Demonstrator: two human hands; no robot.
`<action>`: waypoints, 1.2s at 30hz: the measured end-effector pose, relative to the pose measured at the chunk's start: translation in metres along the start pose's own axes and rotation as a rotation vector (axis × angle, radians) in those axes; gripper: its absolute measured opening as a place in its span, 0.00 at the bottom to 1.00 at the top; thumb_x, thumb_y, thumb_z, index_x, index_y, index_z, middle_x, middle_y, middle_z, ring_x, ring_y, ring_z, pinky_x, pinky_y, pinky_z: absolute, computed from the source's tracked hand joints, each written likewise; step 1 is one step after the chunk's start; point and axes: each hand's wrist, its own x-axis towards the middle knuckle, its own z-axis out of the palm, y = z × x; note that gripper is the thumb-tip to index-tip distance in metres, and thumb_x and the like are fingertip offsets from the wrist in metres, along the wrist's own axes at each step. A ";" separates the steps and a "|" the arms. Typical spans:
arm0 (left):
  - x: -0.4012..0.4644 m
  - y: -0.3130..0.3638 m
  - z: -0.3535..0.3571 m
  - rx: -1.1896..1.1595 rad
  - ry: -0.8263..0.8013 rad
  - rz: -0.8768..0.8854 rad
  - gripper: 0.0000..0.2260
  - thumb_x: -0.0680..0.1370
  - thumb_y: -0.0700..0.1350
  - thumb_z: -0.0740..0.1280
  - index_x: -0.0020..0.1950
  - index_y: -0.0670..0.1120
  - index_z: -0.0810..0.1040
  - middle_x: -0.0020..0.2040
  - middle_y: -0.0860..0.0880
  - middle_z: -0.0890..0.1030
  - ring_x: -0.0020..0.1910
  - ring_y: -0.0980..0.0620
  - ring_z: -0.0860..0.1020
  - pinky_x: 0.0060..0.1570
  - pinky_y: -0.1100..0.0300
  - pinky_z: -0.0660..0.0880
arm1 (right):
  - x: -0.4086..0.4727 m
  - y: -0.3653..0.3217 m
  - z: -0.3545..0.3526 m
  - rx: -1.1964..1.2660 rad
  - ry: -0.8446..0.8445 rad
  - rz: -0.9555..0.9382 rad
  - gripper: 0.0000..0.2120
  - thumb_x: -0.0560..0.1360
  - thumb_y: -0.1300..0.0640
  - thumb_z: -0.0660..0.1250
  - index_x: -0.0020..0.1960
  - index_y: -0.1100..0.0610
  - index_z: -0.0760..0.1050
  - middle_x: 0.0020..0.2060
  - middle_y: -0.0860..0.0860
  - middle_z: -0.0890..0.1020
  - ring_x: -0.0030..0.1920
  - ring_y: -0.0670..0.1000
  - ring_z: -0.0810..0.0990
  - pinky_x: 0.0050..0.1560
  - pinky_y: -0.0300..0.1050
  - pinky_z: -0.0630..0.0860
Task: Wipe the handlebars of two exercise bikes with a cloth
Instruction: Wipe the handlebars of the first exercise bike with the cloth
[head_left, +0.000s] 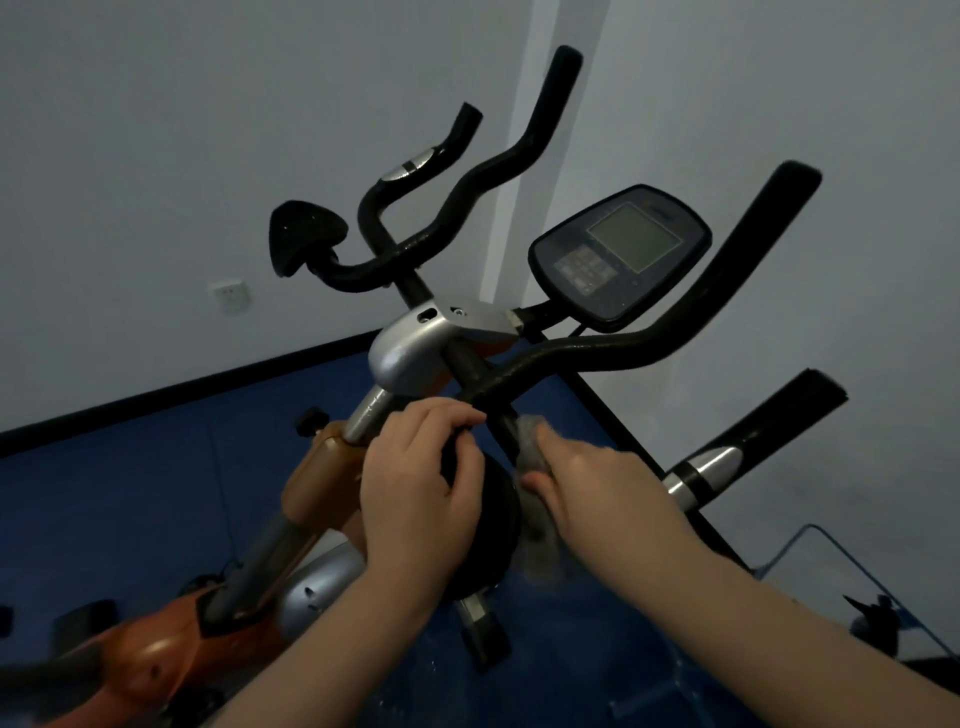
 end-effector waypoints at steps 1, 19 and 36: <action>0.000 0.000 0.000 0.002 0.002 -0.001 0.08 0.75 0.42 0.61 0.49 0.50 0.78 0.48 0.55 0.79 0.49 0.58 0.75 0.50 0.60 0.72 | -0.004 0.002 -0.001 -0.021 -0.011 0.001 0.19 0.80 0.48 0.55 0.68 0.54 0.64 0.55 0.51 0.79 0.51 0.53 0.80 0.42 0.43 0.69; 0.000 0.002 0.000 0.029 -0.024 0.013 0.08 0.75 0.41 0.62 0.49 0.50 0.79 0.47 0.55 0.79 0.46 0.60 0.73 0.47 0.69 0.67 | 0.024 -0.007 0.016 0.087 0.118 0.150 0.12 0.80 0.50 0.57 0.58 0.56 0.71 0.48 0.55 0.80 0.49 0.56 0.78 0.38 0.44 0.62; 0.005 0.029 0.007 -0.127 -0.149 0.099 0.09 0.73 0.41 0.62 0.49 0.53 0.78 0.48 0.58 0.78 0.51 0.58 0.76 0.52 0.48 0.73 | -0.042 0.005 0.018 -0.206 0.147 0.021 0.32 0.64 0.54 0.76 0.66 0.59 0.72 0.50 0.52 0.81 0.45 0.50 0.79 0.42 0.41 0.75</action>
